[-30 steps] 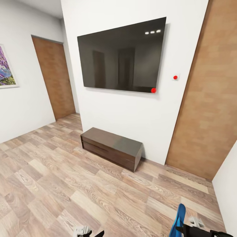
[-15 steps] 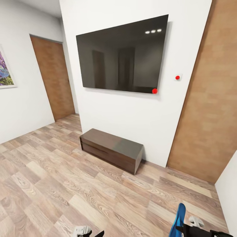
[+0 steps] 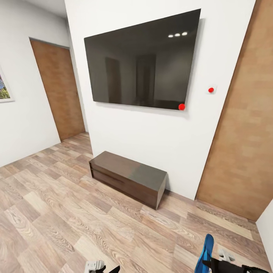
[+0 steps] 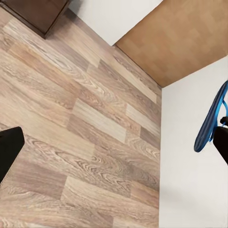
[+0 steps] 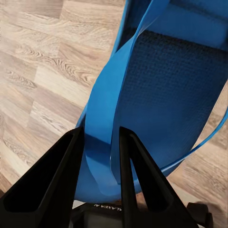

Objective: In the bedroom, move the book from the bed onto either nightstand, and place the two sandals side by side next to the bed.

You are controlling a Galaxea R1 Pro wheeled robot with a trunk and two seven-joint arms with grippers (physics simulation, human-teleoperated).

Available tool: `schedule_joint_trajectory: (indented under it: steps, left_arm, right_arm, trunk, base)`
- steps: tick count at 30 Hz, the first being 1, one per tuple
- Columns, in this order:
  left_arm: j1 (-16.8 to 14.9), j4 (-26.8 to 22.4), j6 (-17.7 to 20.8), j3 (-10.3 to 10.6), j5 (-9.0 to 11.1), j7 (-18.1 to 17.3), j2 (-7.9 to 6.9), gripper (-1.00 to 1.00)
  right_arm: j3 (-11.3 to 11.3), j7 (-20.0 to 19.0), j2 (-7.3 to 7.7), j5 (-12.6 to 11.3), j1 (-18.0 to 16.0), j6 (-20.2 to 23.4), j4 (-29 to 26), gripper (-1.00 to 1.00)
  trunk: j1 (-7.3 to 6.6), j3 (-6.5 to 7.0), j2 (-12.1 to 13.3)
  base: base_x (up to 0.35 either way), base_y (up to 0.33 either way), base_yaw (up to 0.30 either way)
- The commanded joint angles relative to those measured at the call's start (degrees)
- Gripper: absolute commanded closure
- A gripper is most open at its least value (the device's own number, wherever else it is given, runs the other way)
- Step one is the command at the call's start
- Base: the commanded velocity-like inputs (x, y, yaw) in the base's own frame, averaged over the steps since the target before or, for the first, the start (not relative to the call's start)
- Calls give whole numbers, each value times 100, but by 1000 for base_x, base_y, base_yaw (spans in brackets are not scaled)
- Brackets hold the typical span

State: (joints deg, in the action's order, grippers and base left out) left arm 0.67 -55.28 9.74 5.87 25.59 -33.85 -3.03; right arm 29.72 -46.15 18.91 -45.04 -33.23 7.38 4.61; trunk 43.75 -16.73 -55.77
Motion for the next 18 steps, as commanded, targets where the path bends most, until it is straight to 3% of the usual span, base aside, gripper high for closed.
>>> schedule_joint_trajectory:
  steps: [1, 6, 18]
  left_arm:
    - [1, -9, 54, 10, 61, 1, -5, -100]
    - [1, -9, 54, 7, 61, 1, -5, -100]
    - [3, -9, 54, 11, 61, 1, -5, -100]
  right_arm:
    - [24, -42, -1, -73, -8, 53, 14, 100]
    - [20, -38, -1, -75, -8, 53, 14, 100]
    - [25, -35, -1, -75, -8, 53, 14, 100]
  trunk:
    - [4, -6, -4]
    - [4, -6, -4]
    - [4, -6, -4]
  base:
    - [326, 0, 0]
    - [185, 0, 74]
    - [10, 0, 277]
